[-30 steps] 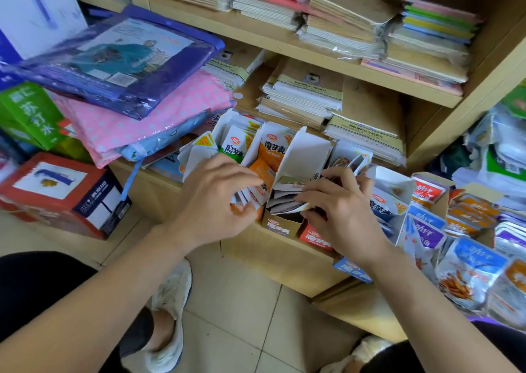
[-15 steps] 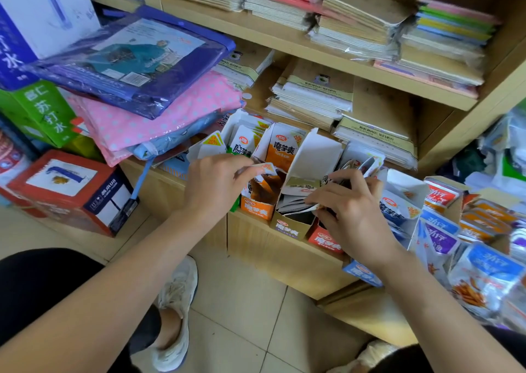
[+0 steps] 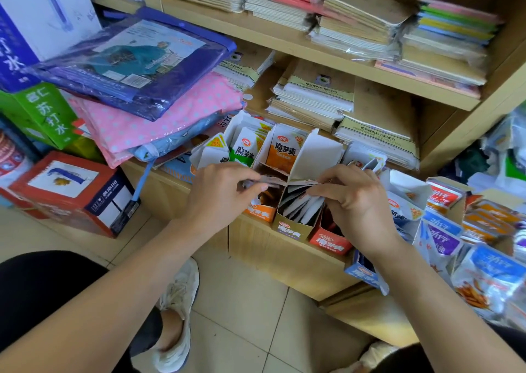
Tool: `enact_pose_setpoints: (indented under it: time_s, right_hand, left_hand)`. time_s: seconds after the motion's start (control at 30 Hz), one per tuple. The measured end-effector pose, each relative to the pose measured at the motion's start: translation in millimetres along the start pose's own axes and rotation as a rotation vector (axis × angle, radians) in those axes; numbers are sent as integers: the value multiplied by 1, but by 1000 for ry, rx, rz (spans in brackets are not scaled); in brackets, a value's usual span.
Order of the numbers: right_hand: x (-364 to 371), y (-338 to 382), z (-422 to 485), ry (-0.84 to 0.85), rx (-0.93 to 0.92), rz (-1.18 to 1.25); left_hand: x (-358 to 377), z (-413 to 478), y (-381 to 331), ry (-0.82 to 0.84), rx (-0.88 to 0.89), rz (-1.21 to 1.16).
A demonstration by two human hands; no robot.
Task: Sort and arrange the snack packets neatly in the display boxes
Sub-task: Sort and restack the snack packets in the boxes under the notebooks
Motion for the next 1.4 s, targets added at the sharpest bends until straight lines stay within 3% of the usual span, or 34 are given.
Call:
enact_pose_setpoints:
  time_s: [0.23,0.47,0.6,0.83,1.03,1.4]
  right_hand:
    - [-3,4,1,91,42,40]
    - [-29,12,-13,152,92,116]
    - [-45,5,-24,99,129,139]
    - [-84,-33,-60,-44,346,21]
    - [-116,-75,-114,-22,626,-12]
    - [-162,-79,-232,-75,862,-88]
  left_hand:
    - [-7,-16,1,163,45,105]
    - [-22,-14,-13,-28,58,30]
    - [-17,-16,-38,-26,98,-64]
    - [25,-34,-105,224,548,-87]
    - [71,-48,-161,353,822,38]
    - [101,-15,-161,316,617,229]
Point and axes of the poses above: each hand's wrist, its own z-axis towards the middle knuckle, its own x-axis out of the palm, y = z × x, the point moved 1 cm from there along z, towards the middle knuckle, and after that the axes turned 4 degrees about z, right-handed, at the moved point
